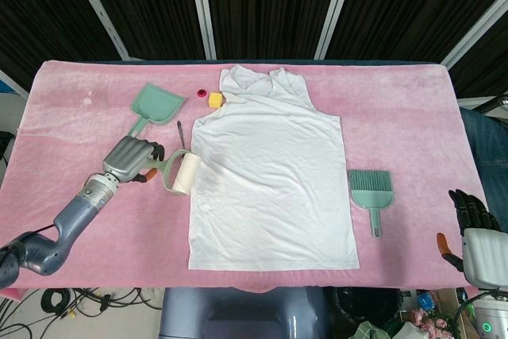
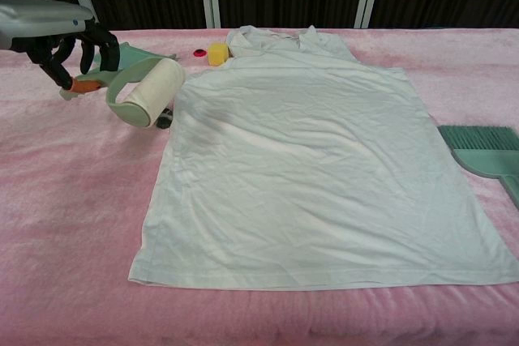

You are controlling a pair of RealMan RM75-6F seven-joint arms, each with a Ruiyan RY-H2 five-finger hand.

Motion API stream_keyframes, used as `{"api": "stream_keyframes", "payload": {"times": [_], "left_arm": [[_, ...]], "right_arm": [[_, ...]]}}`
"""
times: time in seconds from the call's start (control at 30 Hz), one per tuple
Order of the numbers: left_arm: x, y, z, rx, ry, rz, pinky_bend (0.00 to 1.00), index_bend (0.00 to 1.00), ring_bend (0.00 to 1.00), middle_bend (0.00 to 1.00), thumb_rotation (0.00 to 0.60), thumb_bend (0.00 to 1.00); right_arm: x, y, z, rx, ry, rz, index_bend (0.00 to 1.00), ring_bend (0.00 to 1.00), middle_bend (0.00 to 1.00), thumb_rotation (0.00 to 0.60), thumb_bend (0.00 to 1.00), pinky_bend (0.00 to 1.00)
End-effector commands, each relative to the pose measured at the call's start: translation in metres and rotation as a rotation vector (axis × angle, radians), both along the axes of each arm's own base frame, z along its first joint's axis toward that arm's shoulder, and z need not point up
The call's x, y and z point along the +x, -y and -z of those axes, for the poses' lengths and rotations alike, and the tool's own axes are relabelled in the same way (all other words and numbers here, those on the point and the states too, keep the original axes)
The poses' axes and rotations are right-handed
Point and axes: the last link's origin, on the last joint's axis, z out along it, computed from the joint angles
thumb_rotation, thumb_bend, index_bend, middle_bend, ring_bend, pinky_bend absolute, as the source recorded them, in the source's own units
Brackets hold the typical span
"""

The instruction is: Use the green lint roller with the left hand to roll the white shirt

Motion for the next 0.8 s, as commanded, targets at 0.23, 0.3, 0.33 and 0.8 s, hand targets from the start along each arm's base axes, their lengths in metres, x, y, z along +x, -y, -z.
{"api": "stream_keyframes", "payload": {"times": [0.23,0.3,0.33,0.8], "left_arm": [[0.073,-0.028,0.006,-0.041,-0.224,0.045,0.68,0.65,0.47,0.59,0.600,0.56],[0.081,-0.031,0.013,-0.028,-0.295,0.056,0.70,0.65,0.48,0.59,0.600,0.57],[0.084,-0.032,0.015,-0.021,-0.316,0.059,0.71,0.65,0.49,0.59,0.600,0.57],[0.110,-0.030,0.061,-0.007,-0.477,-0.044,0.71,0.66,0.49,0.60,0.600,0.57]], "right_arm": [[0.000,0.000,0.001,0.010,0.007,-0.001,0.11,0.11,0.09,0.600,0.31,0.25],[0.000,0.000,0.001,0.010,0.008,-0.002,0.11,0.11,0.09,0.600,0.31,0.25],[0.000,0.000,0.001,0.010,0.008,-0.002,0.11,0.11,0.09,0.600,0.31,0.25],[0.000,0.000,0.001,0.010,0.012,0.001,0.11,0.11,0.09,0.600,0.31,0.25]]}}
